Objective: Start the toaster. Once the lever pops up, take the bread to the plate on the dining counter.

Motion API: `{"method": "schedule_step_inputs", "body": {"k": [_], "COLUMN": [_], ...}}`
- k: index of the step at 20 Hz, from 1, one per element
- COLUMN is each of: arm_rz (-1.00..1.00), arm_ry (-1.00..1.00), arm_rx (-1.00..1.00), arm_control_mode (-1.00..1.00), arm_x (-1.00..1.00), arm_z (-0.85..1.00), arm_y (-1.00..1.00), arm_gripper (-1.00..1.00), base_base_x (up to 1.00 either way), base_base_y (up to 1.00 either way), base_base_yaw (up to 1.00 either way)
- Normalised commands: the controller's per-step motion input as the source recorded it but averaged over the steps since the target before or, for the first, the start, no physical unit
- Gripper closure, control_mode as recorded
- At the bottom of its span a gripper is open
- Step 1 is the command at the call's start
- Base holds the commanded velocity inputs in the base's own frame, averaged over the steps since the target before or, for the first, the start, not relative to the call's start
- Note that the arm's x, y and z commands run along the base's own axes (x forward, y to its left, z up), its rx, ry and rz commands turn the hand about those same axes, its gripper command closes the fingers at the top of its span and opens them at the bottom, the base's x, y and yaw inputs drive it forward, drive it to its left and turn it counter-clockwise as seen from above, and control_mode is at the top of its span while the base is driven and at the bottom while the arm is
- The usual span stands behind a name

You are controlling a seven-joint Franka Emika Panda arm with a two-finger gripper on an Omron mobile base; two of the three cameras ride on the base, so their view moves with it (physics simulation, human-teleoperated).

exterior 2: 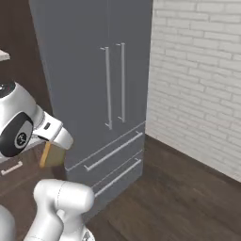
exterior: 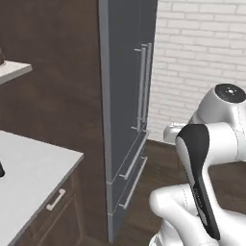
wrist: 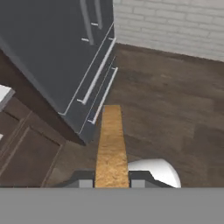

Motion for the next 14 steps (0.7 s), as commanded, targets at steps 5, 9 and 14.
{"method": "schedule_step_inputs", "body": {"k": [5, 9, 14], "arm_rz": [0.00, 0.00, 0.00], "arm_ry": [0.00, 0.00, 0.00], "arm_rx": [0.00, 0.00, 0.00], "arm_control_mode": [1.00, 1.00, 1.00], "arm_x": [0.00, 0.00, 0.00], "arm_z": [0.00, 0.00, 0.00], "arm_y": [0.00, 0.00, 0.00], "arm_gripper": [1.00, 1.00, 1.00], "base_base_x": [-0.05, 0.09, 0.71], "base_base_y": [-0.08, -0.32, -0.15], "base_base_yaw": [-0.90, -0.78, -0.51]}}
